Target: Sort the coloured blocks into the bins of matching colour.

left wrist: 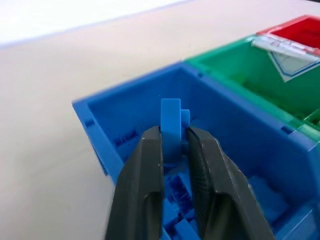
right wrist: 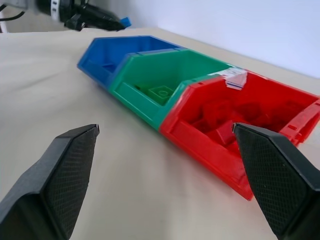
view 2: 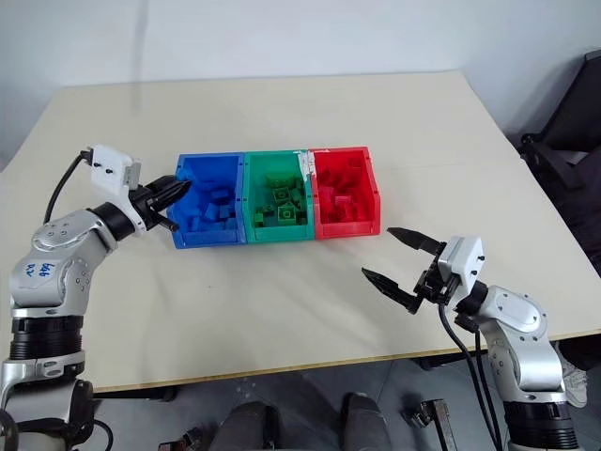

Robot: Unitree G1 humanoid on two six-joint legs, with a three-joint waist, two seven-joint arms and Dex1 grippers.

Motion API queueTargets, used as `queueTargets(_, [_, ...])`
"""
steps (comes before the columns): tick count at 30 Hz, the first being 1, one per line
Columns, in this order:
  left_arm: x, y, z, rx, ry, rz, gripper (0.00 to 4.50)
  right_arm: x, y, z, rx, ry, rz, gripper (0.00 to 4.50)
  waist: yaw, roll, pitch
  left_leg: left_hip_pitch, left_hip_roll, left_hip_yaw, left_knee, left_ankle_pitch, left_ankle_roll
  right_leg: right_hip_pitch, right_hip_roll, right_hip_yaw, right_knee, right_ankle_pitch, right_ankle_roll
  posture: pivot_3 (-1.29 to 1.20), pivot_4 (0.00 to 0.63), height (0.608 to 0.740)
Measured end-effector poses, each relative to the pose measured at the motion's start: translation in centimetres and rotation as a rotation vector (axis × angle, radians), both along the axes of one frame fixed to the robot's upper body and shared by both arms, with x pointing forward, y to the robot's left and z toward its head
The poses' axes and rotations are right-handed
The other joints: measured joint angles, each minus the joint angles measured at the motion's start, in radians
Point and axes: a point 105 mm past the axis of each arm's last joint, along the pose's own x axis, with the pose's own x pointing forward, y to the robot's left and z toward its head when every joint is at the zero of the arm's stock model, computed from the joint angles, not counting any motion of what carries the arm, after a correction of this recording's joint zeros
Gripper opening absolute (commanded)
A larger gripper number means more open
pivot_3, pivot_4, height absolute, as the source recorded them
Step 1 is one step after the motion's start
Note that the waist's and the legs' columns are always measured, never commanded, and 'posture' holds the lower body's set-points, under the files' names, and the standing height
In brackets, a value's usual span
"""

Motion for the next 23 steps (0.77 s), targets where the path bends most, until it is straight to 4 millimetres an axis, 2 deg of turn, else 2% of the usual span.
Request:
queueTargets(3, [-0.2, -0.3, -0.3, -0.012, 0.006, -0.035, 2.59, 0.0, 0.1, 0.0, 0.006, 0.000, 0.000, 4.50, 0.002, 0.000, 0.000, 0.000, 0.000, 0.000, 0.000, 0.000, 0.000, 0.000, 0.000, 0.000, -0.001, 0.000, 0.000, 0.00, 0.150, 0.740])
queueTargets(7, [-1.5, -0.3, -1.2, -0.022, 0.015, -0.098, 3.81, 0.0, 0.4, 0.2, 0.002, -0.008, 0.018, 4.50, 0.000, 0.000, 0.000, 0.000, 0.001, 0.001, 0.000, 0.000, 0.000, 0.000, 0.000, 0.000, 0.000, 0.000, 0.000, 0.00, 0.150, 0.740])
queueTargets(11, [-3.6, 1.6, -0.8, 0.015, -0.016, -0.109, 3.81, 0.2, 0.6, 0.4, -0.025, -0.022, 0.063, 4.50, -0.010, 0.000, 0.000, 0.000, 0.001, 0.001, 0.000, 0.000, 0.000, 0.000, 0.000, 0.000, 0.000, 0.000, 0.000, 0.00, 0.150, 0.740])
queueTargets(14, [-6.6, 3.4, -1.0, 0.071, -0.027, -0.142, 3.81, 0.4, 0.2, 0.0, -0.073, -0.010, 0.104, 4.50, -0.021, 0.000, 0.000, 0.001, 0.001, 0.002, -0.001, 0.000, 0.000, 0.000, 0.000, 0.000, -0.001, 0.000, 0.000, 0.00, 0.150, 0.740])
queueTargets(19, [-11.1, 5.9, -3.6, 0.158, 0.029, -0.160, 3.81, 1.2, -1.0, -0.4, -0.183, -0.003, 0.166, 4.50, -0.022, 0.000, 0.000, 0.001, 0.001, 0.002, -0.002, 0.000, 0.000, 0.000, 0.000, 0.000, -0.001, 0.000, 0.000, 0.00, 0.150, 0.740])
queueTargets(23, [-12.7, 6.9, -4.8, 0.161, 0.060, -0.121, 3.81, 1.9, -1.6, -0.5, -0.225, -0.009, 0.196, 4.50, -0.016, 0.000, 0.000, 0.002, 0.001, 0.002, 0.000, -0.001, 0.001, 0.000, -0.002, 0.000, -0.002, 0.000, 0.000, 0.00, 0.150, 0.740])
